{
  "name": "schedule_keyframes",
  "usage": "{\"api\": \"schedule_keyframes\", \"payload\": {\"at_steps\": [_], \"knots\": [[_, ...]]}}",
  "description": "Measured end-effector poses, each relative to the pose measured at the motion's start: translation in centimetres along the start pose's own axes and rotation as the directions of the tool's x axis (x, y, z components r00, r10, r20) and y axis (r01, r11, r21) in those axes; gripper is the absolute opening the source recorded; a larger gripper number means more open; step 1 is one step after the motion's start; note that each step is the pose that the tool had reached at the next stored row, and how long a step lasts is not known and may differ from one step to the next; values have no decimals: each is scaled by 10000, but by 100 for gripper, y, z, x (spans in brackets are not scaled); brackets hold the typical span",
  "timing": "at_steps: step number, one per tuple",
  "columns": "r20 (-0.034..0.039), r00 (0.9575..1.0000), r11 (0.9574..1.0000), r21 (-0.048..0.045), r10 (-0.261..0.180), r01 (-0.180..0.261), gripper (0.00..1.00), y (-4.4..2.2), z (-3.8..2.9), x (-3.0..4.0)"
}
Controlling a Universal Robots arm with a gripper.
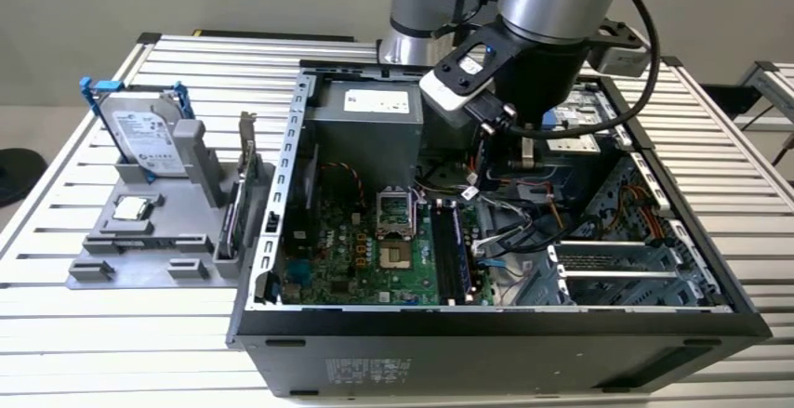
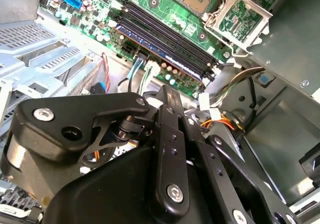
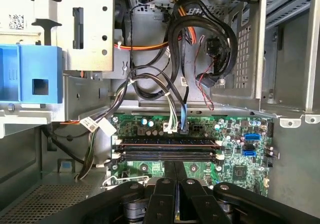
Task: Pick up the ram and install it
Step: 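Press down the ram until it locks into place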
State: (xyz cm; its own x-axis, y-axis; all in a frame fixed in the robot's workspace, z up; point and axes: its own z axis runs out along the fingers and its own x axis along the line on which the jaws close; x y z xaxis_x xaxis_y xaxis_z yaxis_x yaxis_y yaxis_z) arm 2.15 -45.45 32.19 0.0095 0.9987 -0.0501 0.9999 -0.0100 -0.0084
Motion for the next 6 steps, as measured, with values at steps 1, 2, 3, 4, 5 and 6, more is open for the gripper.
{"api": "schedule_keyframes", "payload": {"at_steps": [1,2,3,4,5,6], "knots": [[-1,10000,10000,0,0,0,0,0,1,0],[-1,10000,10000,0,0,0,0,0,0,0],[-1,10000,10000,1,0,0,0,0,0,0],[-1,10000,10000,1,0,0,0,1,0,0],[-1,10000,10000,2,0,0,0,1,0,0],[-1,10000,10000,2,0,0,0,1,0,0]]}}
